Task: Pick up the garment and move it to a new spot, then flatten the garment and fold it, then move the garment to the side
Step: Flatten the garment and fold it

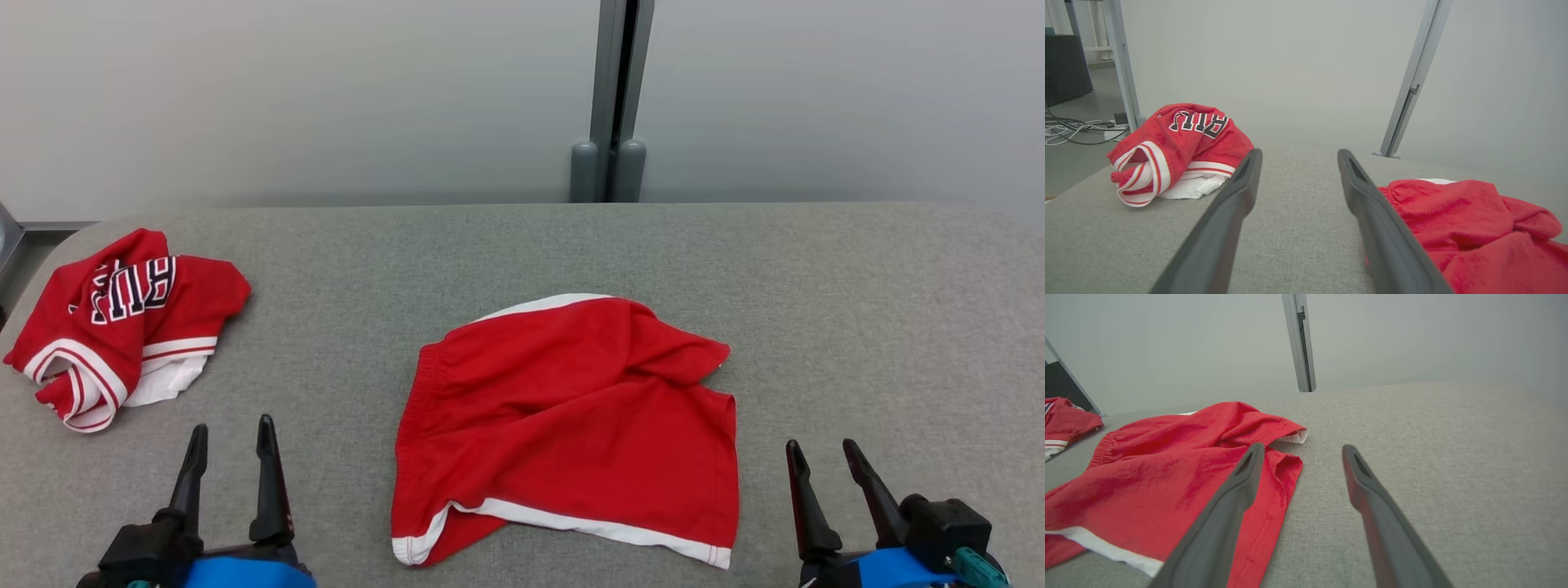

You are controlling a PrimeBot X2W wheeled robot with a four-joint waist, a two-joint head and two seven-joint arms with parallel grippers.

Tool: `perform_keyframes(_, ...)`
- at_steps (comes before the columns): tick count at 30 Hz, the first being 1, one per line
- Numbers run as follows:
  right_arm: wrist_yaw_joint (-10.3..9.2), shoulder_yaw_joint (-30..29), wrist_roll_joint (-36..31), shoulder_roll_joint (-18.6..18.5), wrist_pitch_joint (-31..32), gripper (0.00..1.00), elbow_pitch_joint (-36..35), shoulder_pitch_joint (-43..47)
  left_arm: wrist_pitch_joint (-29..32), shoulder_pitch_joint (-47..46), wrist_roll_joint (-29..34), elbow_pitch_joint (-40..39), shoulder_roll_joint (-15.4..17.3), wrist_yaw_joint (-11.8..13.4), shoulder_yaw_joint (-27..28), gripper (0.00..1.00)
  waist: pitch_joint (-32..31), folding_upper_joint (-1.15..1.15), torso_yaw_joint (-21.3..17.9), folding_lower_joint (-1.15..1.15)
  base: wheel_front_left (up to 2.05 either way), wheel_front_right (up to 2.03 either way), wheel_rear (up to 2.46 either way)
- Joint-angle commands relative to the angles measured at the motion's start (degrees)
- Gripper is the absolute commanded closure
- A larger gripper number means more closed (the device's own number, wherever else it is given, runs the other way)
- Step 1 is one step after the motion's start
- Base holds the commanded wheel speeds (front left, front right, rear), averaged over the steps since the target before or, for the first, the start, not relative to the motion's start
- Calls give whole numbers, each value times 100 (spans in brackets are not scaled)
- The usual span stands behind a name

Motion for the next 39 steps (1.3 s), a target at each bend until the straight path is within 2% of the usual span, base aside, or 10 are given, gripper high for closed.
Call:
perform_keyframes(1, 1, -28, 2, -16, -2, 0, 5, 104, -16, 81, 83, -35, -7, -19, 72, 0, -25, -1, -25, 0, 0, 0, 0)
perform_keyframes(9, 1, 48, -26, -17, -2, 0, -33, 268, -15, 332, 543, 51, -124, -179, 488, 0, -114, -1, -152, 0, 0, 0, 0)
perform_keyframes(17, 1, 62, -36, -17, -2, 0, -21, 280, -16, 334, 731, 156, -190, -289, 561, 0, -137, -1, -186, 0, 0, 0, 0)
perform_keyframes(39, 1, 83, -53, -17, -2, 0, 34, 261, -16, 297, 1037, 258, -229, -364, 669, 0, -168, -1, -190, 0, 0, 0, 0)
